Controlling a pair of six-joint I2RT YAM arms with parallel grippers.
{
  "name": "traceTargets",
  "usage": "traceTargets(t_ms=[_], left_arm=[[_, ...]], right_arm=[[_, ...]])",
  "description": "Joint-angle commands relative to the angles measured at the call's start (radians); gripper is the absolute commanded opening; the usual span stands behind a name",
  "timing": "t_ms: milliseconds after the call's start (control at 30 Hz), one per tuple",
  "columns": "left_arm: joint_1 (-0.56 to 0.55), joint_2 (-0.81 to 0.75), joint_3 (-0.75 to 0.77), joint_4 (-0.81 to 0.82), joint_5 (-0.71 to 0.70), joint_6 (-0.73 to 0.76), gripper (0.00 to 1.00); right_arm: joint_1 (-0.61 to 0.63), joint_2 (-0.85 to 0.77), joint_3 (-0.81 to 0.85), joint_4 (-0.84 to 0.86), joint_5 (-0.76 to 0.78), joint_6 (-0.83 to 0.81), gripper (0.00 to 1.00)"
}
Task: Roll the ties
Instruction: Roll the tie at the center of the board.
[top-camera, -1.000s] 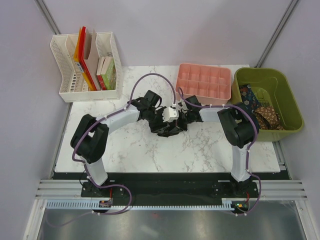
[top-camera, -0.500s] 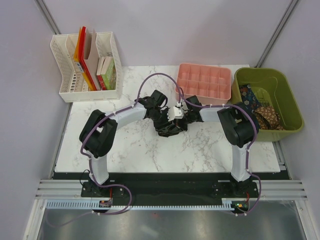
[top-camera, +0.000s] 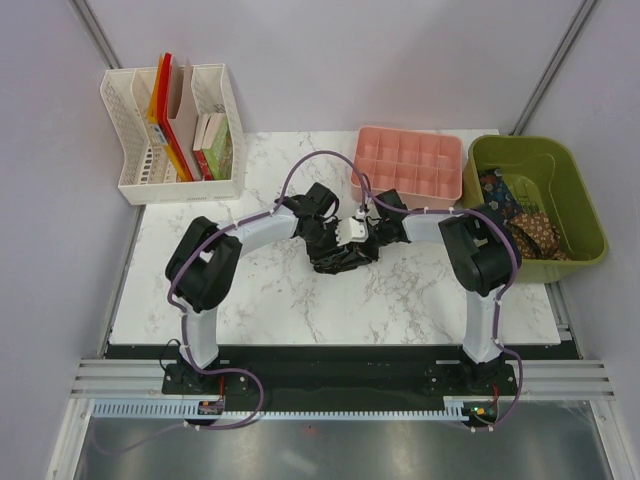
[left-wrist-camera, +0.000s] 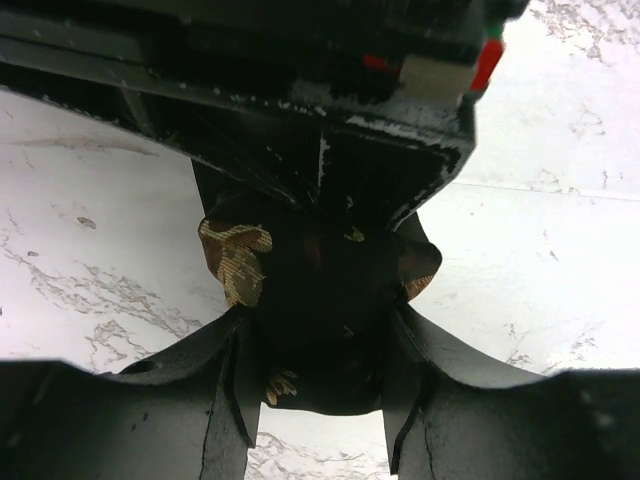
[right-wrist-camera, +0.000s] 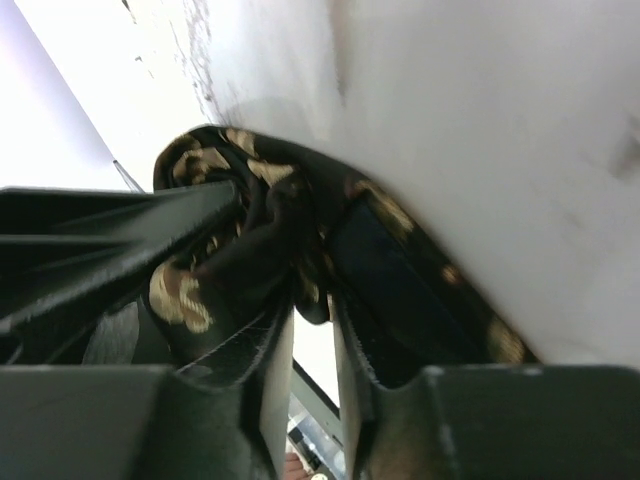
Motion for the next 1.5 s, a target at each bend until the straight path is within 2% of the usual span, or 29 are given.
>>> traceTargets(t_ms=[0, 767, 967, 1033, 1133, 1233, 1300, 1333, 1467], left_arm=[[-0.018, 0.109, -0.035, -0.050, -0.089, 0.059, 0.29], [-0.004, 0.124, -0.008, -0.086, -0.044, 0.070, 0.29], [-0.003, 0.118, -0.003, -0.091, -0.035, 0.069, 0.29], [-0.003, 0.117, -0.006, -0.091, -0.030, 0.067, 0.30], [-0.001, 0.112, -0.005, -0.094, -0.020, 0.067, 0.31], [0.000, 0.098, -0.003, -0.096, -0.006, 0.067, 0.33], [0.000, 0.091, -0.005, -0.099, 0.000, 0.067, 0.35], [0.000, 0.083, -0.003, -0.100, 0.003, 0.067, 0.36], [0.002, 0.051, -0.003, -0.105, 0.012, 0.067, 0.41]], right_arm=[[-0.016, -0.065, -0.011, -0.052, -0.016, -0.041, 0.34], [-0.080, -0.177, -0.040, -0.018, -0.109, -0.050, 0.63], [-0.083, -0.182, -0.060, 0.023, -0.114, -0.018, 0.64], [-0.080, -0.179, -0.083, 0.095, -0.109, 0.031, 0.64], [-0.067, -0.150, -0.085, 0.125, -0.092, 0.036, 0.62], [-0.060, -0.116, -0.086, 0.183, -0.071, 0.065, 0.54], [-0.060, -0.093, -0.077, 0.186, -0.054, 0.062, 0.46], [-0.060, -0.076, -0.076, 0.182, -0.046, 0.058, 0.38], [-0.063, -0.058, -0.071, 0.110, -0.016, 0.018, 0.22]])
